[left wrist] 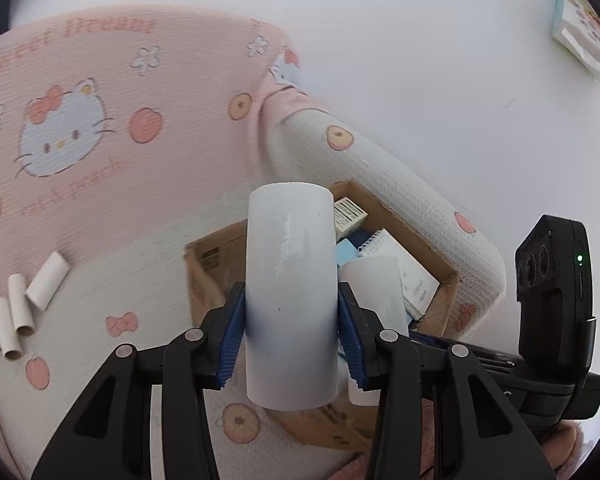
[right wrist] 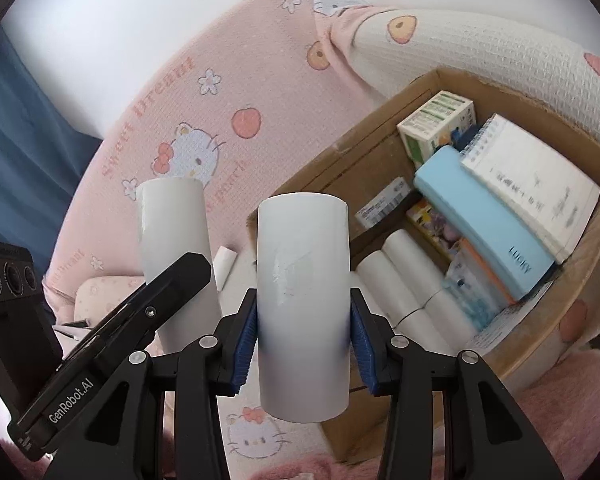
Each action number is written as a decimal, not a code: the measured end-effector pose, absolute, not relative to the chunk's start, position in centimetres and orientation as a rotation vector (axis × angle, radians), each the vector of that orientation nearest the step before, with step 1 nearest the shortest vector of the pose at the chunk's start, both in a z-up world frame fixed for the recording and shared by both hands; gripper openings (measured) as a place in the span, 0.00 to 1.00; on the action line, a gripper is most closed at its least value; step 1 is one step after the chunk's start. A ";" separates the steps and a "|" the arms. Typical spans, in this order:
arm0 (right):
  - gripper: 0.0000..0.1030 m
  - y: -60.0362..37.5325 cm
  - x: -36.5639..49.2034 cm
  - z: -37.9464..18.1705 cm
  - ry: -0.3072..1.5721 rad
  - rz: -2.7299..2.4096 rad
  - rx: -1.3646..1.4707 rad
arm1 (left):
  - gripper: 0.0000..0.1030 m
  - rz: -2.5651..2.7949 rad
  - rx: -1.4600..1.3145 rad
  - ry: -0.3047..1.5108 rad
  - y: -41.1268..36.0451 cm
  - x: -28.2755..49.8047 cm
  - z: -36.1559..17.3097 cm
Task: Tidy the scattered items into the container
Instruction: 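Carry both held white tubes up and over to the cardboard box, then lower the right tool's tube into the box beside the rolls and open, then lower the left tool's tube into the box beside the rolls and open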
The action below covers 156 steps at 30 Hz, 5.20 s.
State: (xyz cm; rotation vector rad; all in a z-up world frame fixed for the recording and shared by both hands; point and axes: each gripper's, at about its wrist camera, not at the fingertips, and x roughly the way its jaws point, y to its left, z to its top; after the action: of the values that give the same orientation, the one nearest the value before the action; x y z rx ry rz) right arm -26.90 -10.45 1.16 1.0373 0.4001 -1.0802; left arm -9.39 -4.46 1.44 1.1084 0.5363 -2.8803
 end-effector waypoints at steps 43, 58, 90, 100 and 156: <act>0.39 -25.6 -22.3 -9.8 1.293 -1.033 0.772 | 0.46 -2.835 1.330 0.525 -9.3 -16.8 -0.6; 0.15 -24.3 -24.8 -8.9 1.409 -1.036 0.727 | 0.46 -2.819 1.344 0.656 -10.4 -16.7 -1.0; 0.14 -20.4 -27.2 0.9 1.186 -1.149 0.827 | 0.46 -2.787 1.436 0.543 -9.2 -17.5 -1.0; 0.21 -20.2 -29.6 3.1 0.984 -1.257 0.843 | 0.46 -2.763 1.560 0.437 -3.8 -18.5 -0.9; 0.36 -18.8 -31.5 -0.6 1.129 -1.308 0.790 | 0.45 -2.016 1.639 1.378 -8.0 -23.7 -16.9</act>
State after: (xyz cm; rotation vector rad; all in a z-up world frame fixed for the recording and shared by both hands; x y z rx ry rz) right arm -31.45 -18.76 -0.62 0.7899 1.1287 -1.3078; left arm -23.74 -7.95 -16.90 1.6392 1.3779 -2.0163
